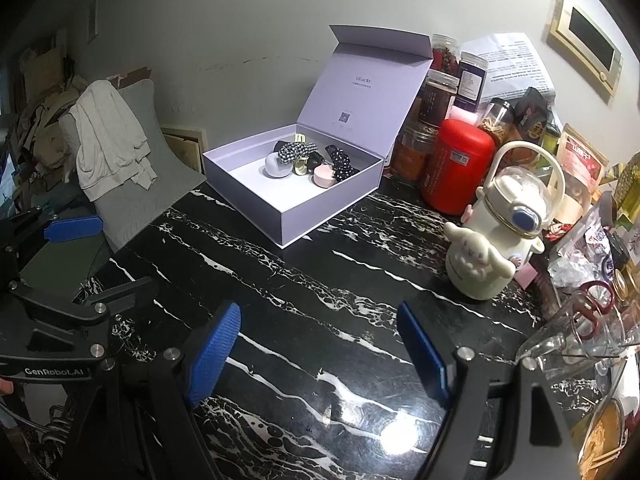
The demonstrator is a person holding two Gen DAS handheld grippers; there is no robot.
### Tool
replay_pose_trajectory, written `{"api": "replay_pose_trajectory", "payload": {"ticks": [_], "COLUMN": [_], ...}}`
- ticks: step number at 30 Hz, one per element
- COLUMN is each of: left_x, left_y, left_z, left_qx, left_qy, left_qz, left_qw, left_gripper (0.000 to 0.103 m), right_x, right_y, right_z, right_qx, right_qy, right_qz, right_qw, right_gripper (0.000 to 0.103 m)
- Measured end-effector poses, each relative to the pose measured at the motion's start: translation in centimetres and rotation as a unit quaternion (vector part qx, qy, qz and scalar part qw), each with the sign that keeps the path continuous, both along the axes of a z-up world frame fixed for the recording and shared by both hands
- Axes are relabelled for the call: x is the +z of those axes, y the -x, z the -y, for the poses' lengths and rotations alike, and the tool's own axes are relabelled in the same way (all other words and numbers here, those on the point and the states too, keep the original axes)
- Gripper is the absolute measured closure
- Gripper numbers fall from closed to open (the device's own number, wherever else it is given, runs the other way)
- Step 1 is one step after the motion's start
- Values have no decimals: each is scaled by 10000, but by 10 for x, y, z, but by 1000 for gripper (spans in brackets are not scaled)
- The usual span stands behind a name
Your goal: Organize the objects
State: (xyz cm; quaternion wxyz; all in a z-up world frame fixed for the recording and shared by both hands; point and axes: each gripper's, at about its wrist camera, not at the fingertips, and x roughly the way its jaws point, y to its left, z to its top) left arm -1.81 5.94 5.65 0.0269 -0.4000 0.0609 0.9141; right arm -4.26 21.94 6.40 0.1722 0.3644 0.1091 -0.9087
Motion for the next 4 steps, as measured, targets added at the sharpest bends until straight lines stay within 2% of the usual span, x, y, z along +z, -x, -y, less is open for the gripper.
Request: {"api": "replay_pose_trajectory", "payload": {"ticks": [4], "left_x": [-1], "left_y": [1], "left_z": [0], "left_qx": [23], "left_qy": [4], "left_qz": [5], "left_qw": [10000], "left_gripper": [12], "right_x": [-1], "right_y": [0], "right_z": [-1], "right_qx": [-4], "right_qy": [6], "right_qz": [14], "right_qw": [10000], "right_gripper": [21]}}
